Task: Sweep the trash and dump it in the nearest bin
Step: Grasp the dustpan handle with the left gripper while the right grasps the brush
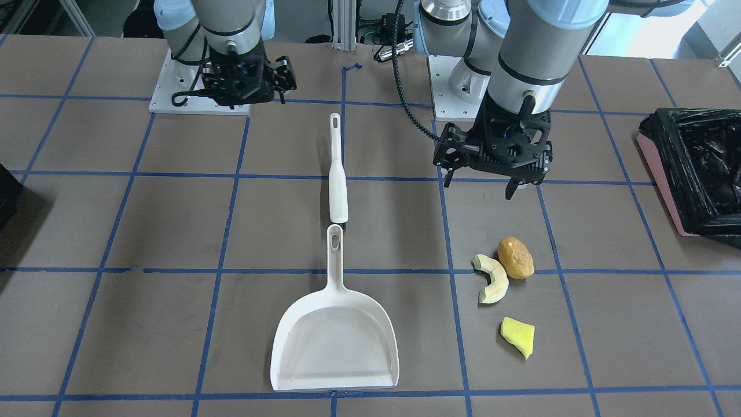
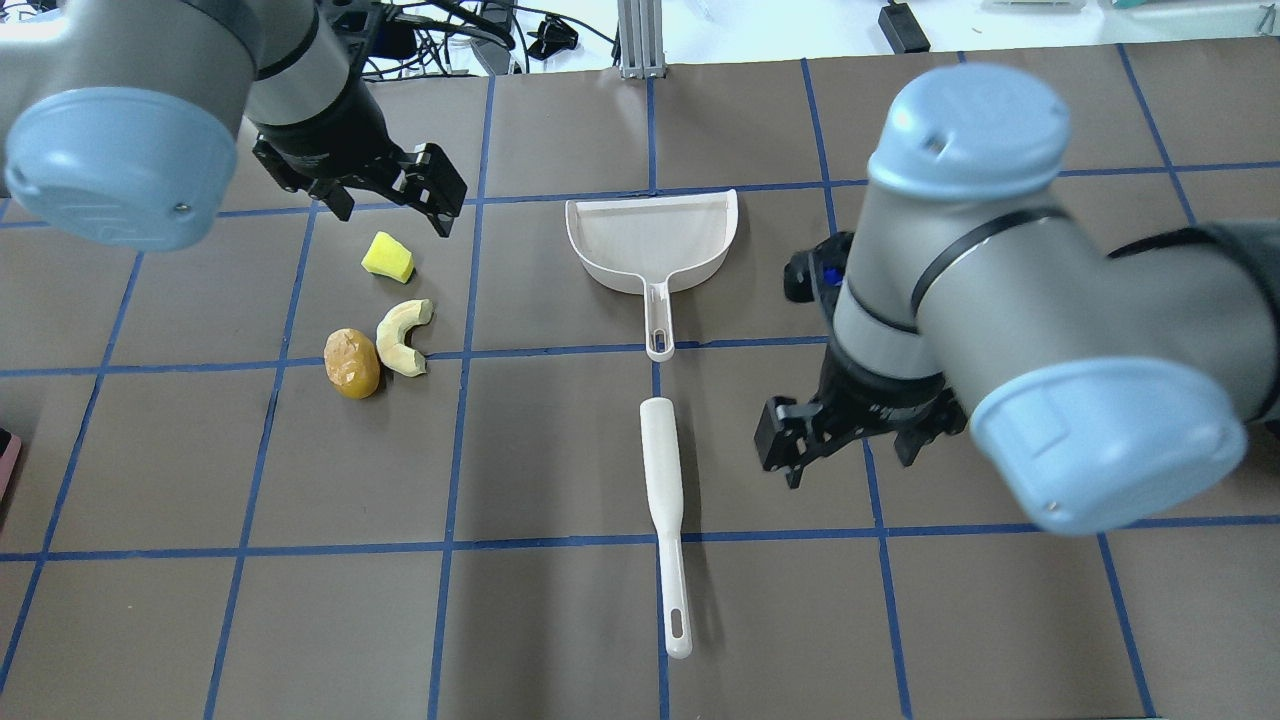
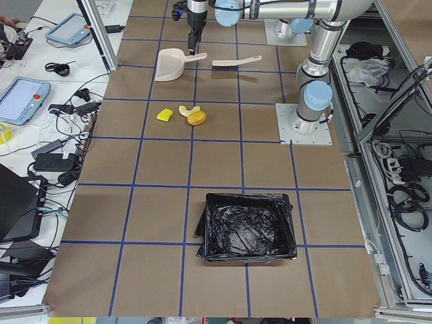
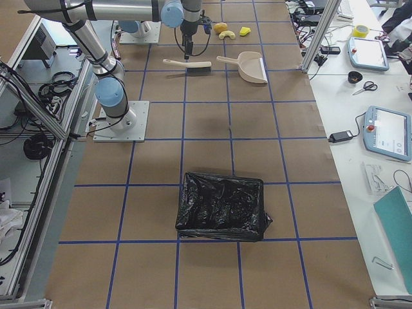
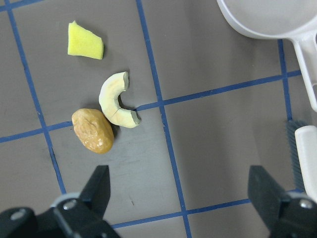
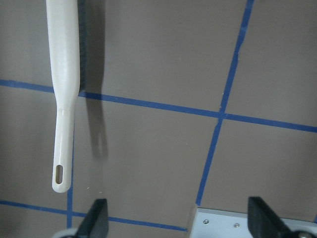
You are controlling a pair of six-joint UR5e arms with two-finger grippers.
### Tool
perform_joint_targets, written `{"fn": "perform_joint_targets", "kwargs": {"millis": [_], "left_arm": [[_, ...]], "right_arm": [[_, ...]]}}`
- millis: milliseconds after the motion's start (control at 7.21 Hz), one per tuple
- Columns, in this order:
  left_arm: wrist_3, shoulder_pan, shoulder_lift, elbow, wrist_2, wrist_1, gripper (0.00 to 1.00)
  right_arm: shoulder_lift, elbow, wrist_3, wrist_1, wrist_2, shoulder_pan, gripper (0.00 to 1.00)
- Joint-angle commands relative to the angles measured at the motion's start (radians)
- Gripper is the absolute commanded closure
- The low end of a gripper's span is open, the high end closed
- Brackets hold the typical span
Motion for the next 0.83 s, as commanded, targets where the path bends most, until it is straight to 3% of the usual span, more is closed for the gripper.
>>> {"fn": "perform_joint_targets", "kwargs": {"millis": [0, 139, 416, 694], "left_arm": [[-0.065, -0.076, -0.093, -0.001, -0.003, 0.110, 0.00], [-0.109, -0.117, -0.142, 0.000, -0.005, 0.167, 0.00], [-0.210, -0.177, -0.234, 0.006, -0.047, 0.255, 0.00], [-0.279, -0.238, -0.297, 0.006, -0.048, 0.290, 0.00]], "right_arm": [[0.005, 0.165, 0.166, -0.182, 0.001, 0.198, 0.00], [0.027, 0.225, 0.208, -0.325, 0.001, 0.260, 0.00], [0.131, 0.237, 0.283, -0.466, 0.002, 0.326, 0.00], [0.169, 0.237, 0.343, -0.515, 0.001, 0.351, 0.02]]}}
